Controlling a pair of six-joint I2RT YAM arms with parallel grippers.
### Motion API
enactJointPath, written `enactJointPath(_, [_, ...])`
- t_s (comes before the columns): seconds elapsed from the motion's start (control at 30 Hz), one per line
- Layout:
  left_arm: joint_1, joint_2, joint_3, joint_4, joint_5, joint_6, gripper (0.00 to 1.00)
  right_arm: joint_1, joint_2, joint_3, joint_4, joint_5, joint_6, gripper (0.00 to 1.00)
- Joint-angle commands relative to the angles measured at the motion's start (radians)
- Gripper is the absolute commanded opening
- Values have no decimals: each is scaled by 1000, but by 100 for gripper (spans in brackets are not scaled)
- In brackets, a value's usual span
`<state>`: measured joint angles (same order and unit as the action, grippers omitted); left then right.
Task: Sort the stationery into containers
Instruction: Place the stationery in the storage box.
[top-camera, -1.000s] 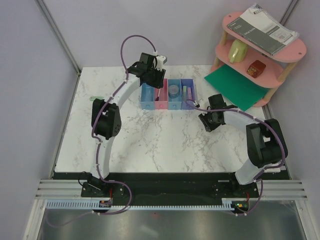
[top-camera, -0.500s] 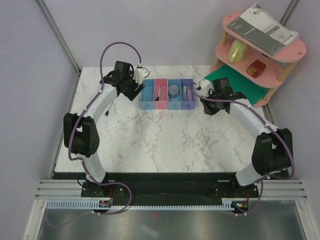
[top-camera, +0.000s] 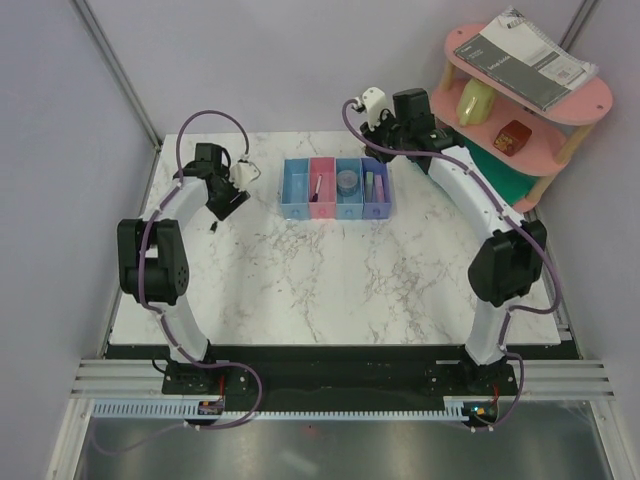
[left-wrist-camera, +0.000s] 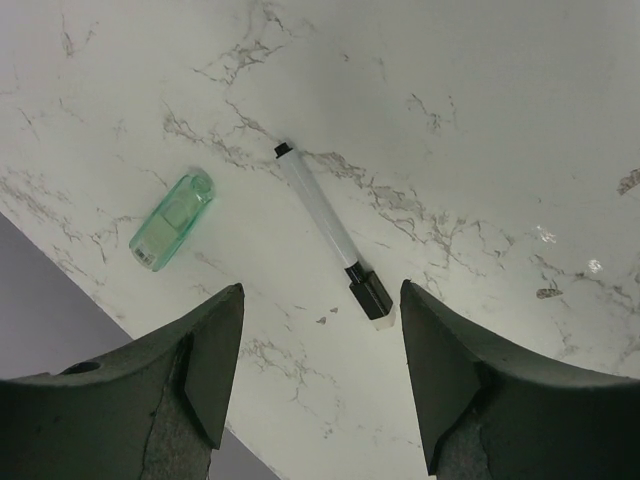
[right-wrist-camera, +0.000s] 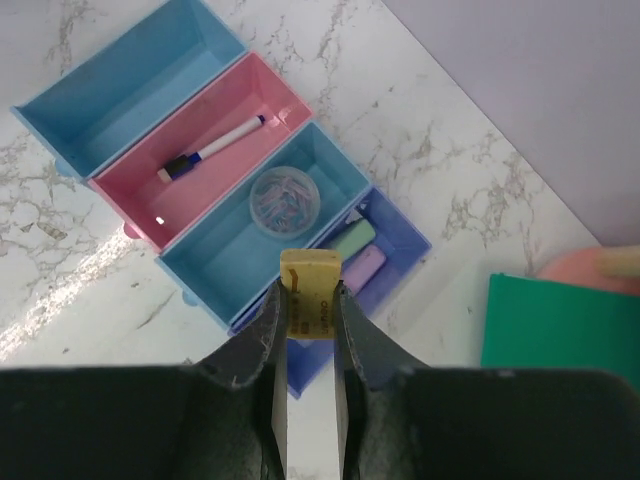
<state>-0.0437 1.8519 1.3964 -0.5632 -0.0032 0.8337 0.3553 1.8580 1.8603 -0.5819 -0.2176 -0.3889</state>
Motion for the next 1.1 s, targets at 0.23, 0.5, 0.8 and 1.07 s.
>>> enactJointPath(0.23, [79,102,-7,75,-24,28,67,86,254,251,117,-35,56,18])
enactJointPath(0.5, [96,158,10,65,43,-4,63,151,308,237,214,-23,62,22])
enactJointPath(0.8, [96,171,35,5,115,-53,60,224,411,247,280,15,56,21])
enactJointPath(1.07, [97,132,98,6,141,-145,56,266,481,264,301,40,41,21])
